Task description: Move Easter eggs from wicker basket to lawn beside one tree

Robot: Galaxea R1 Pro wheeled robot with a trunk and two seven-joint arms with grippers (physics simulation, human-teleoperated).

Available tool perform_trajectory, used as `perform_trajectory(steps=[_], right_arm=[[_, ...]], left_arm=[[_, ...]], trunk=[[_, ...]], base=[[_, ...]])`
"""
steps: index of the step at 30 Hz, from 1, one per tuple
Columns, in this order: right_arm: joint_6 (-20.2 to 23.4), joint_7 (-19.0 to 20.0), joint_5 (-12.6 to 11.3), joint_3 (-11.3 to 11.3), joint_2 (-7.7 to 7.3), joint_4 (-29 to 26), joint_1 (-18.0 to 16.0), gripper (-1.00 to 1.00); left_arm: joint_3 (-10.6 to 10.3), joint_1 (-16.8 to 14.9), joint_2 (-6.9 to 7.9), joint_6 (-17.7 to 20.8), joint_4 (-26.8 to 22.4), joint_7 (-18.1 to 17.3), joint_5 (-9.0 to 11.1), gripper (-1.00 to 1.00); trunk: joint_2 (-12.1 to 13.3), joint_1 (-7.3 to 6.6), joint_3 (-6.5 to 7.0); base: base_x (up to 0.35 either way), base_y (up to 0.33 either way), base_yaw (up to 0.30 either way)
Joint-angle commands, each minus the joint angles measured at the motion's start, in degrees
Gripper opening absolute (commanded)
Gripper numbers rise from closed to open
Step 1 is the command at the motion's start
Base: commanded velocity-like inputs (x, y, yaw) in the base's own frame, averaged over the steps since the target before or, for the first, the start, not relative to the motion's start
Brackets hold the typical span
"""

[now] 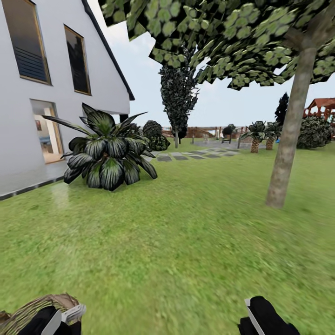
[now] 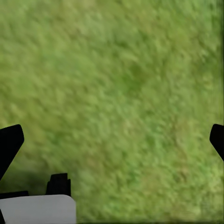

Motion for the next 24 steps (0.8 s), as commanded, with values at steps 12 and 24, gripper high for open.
perform_trajectory(steps=[12, 24], right_arm=[[0.29, -0.01, 0.27, 0.29, 0.01, -0.03, -0.05, 1.0], [0.29, -0.01, 0.25, 0.29, 0.27, -0.03, -0.05, 1.0]], left_arm=[[0.27, -0.02, -0.5, -1.94, -0.04, 0.02, -0.43, -1.0], [0.27, -0.02, -0.53, -2.29, -0.03, 0.01, -0.43, -1.0]], trunk=[[-0.04, 0.0, -0.07], [-0.04, 0.0, -0.07]], base=[[0.001, 0.0, -0.3], [0.316, 0.0, -0.275]])
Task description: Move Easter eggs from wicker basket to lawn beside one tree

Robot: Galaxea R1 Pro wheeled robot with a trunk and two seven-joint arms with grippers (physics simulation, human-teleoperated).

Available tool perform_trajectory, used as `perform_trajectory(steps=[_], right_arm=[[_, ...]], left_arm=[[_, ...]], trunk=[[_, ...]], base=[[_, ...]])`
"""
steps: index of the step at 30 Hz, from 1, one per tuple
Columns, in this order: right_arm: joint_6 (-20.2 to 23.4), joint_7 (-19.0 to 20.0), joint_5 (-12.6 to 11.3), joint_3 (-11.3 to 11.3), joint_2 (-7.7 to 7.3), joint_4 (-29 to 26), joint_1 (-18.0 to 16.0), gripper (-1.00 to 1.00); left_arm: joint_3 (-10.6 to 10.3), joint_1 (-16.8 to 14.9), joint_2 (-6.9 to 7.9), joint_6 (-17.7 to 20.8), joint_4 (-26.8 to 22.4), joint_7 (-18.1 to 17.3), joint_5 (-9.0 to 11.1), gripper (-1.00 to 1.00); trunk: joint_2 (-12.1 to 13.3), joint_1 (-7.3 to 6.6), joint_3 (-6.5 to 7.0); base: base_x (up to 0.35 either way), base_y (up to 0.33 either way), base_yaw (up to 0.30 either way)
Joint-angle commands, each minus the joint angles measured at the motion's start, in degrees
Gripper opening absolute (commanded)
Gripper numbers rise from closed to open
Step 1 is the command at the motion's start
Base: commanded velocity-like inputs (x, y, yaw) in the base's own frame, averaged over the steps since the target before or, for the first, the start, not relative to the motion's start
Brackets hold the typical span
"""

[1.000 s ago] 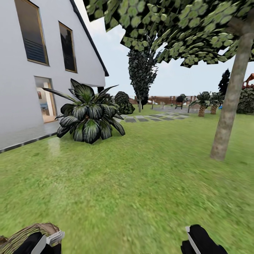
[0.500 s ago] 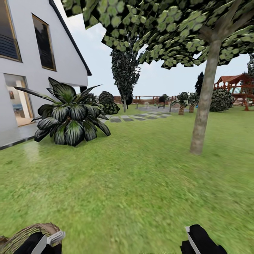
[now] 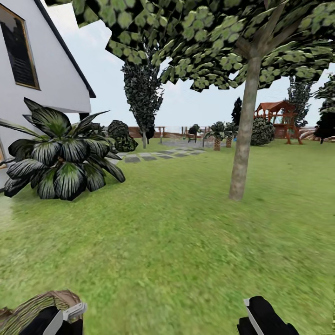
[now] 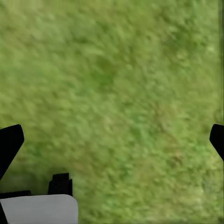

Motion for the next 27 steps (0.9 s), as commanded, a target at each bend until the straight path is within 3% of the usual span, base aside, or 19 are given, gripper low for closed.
perform_trajectory(steps=[1, 20, 27], right_arm=[[0.29, -0.01, 0.23, 0.29, -0.04, -0.03, -0.05, 1.0], [0.22, -0.01, 0.25, 0.29, 0.13, 1.14, -0.05, 1.0], [0.2, -0.01, 0.27, 0.45, 0.18, 1.64, -0.05, 1.0]], left_arm=[[0.28, -0.01, -0.06, 0.36, -0.12, 0.01, -0.28, -1.0], [0.2, -0.01, -0.56, 0.35, -0.08, 0.01, -0.28, -1.0], [0.2, -0.01, -0.61, 0.36, -0.06, 0.01, -0.28, -1.0]], trunk=[[-0.04, 0.04, -0.07], [-0.04, 0.04, -0.07], [-0.04, 0.04, -0.07]], base=[[0.338, 0.0, -0.297], [0.338, 0.0, -0.283], [0.338, 0.0, -0.132]])
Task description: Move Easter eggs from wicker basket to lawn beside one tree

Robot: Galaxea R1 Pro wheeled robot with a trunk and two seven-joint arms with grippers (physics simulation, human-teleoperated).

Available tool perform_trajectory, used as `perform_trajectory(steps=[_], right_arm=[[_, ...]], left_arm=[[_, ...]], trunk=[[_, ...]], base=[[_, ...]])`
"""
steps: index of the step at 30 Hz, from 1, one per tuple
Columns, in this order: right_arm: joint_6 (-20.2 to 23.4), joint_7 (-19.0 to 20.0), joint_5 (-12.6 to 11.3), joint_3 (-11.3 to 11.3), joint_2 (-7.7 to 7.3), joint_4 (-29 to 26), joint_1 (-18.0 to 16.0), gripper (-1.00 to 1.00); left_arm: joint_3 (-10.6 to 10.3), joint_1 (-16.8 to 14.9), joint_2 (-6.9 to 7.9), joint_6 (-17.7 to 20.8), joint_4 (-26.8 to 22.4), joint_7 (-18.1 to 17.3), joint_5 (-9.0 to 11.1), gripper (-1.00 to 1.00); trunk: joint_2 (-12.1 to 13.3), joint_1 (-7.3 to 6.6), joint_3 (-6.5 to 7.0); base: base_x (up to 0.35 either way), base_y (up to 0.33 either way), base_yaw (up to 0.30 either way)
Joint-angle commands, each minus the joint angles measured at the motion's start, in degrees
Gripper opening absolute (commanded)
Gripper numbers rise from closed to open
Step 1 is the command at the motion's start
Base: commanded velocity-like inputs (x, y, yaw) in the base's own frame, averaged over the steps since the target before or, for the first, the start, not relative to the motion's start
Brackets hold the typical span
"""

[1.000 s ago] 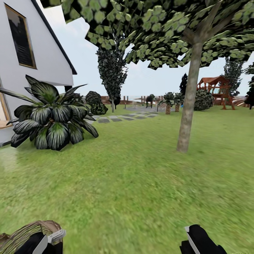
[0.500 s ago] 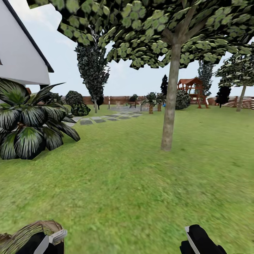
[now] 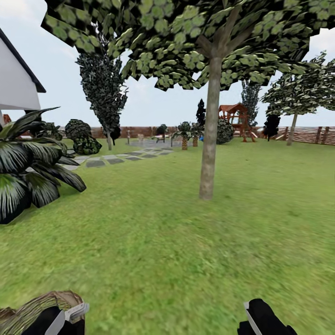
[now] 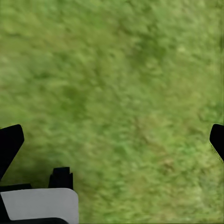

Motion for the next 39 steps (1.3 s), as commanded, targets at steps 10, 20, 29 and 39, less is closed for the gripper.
perform_trajectory(steps=[10, 20, 29, 39], right_arm=[[-0.52, -0.01, 0.14, 0.38, -0.14, -0.06, -0.03, 1.0], [-0.66, -0.01, 0.14, 0.41, -0.02, -0.06, -0.03, 1.0], [-0.66, -0.01, 0.19, 0.41, -0.1, -0.06, -0.03, 1.0], [-0.66, -0.01, 0.14, 0.41, -0.02, -0.04, -0.03, 1.0]], left_arm=[[0.28, -0.03, 0.06, 0.37, -0.13, 0.02, -0.28, -1.0], [0.28, -0.03, 0.06, 0.42, -0.15, 0.02, -0.28, -1.0], [0.28, -0.03, 0.01, 0.42, -0.12, 0.02, -0.28, -1.0], [0.28, -0.03, -0.03, 0.42, -0.13, 0.02, -0.28, -1.0]], trunk=[[-0.04, 0.04, -0.07], [-0.04, 0.04, -0.07], [-0.04, 0.04, -0.07], [-0.04, 0.04, -0.16]], base=[[0.34, 0.0, -0.11], [0.34, 0.0, -0.229], [0.34, 0.0, -0.224], [0.34, 0.0, -0.131]])
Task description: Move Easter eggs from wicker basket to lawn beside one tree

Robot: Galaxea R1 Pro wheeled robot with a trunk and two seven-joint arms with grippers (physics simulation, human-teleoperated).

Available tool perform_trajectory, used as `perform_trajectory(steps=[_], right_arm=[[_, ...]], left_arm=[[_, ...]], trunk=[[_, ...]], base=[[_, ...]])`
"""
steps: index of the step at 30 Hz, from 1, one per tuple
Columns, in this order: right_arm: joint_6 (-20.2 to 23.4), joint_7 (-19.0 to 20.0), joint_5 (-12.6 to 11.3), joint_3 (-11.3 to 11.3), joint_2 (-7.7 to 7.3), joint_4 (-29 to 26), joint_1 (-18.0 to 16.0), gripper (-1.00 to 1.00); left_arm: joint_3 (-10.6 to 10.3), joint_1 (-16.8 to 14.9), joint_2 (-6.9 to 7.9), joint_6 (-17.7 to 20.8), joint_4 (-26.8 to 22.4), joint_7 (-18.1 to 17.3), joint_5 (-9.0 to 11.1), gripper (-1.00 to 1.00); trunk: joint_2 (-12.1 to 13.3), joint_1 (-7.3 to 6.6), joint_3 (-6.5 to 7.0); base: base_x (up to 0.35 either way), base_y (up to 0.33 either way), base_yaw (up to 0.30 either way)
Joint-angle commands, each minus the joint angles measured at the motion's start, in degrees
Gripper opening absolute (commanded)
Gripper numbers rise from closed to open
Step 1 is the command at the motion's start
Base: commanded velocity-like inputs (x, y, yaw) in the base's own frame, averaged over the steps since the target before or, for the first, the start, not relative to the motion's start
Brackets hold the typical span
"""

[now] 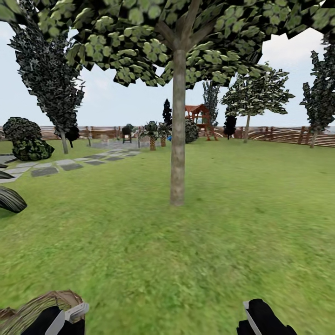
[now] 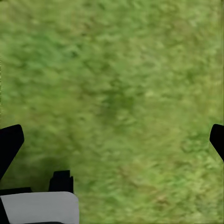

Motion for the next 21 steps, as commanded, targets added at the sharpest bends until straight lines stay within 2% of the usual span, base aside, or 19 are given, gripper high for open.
perform_trajectory(steps=[1, 4, 9, 21], right_arm=[[0.31, -0.01, 0.24, 0.29, -0.05, -0.07, -0.03, 1.0], [0.25, -0.01, 0.24, 0.29, -0.05, -0.04, -0.03, 1.0], [0.22, -0.01, 0.24, 0.29, -0.05, -0.03, -0.03, 1.0], [0.17, -0.01, 0.25, 0.29, 0.47, -0.04, -0.03, 1.0]], left_arm=[[0.27, -0.04, -0.02, 0.34, -0.11, 0.01, -0.37, -1.0], [0.27, -0.04, -0.02, 0.34, -0.07, 0.01, -0.37, -1.0], [0.27, -0.04, -0.02, 0.34, -0.11, 0.01, -0.37, -1.0], [0.27, -0.04, -0.02, 0.34, -0.06, 0.01, -0.37, -1.0]], trunk=[[-0.04, 0.04, -0.07], [-0.04, 0.04, -0.07], [-0.04, 0.04, -0.07], [-0.04, 0.04, -0.07]], base=[[0.34, 0.0, 0.0], [0.34, 0.0, -0.034], [0.34, 0.0, -0.23], [0.34, 0.0, -0.011]])
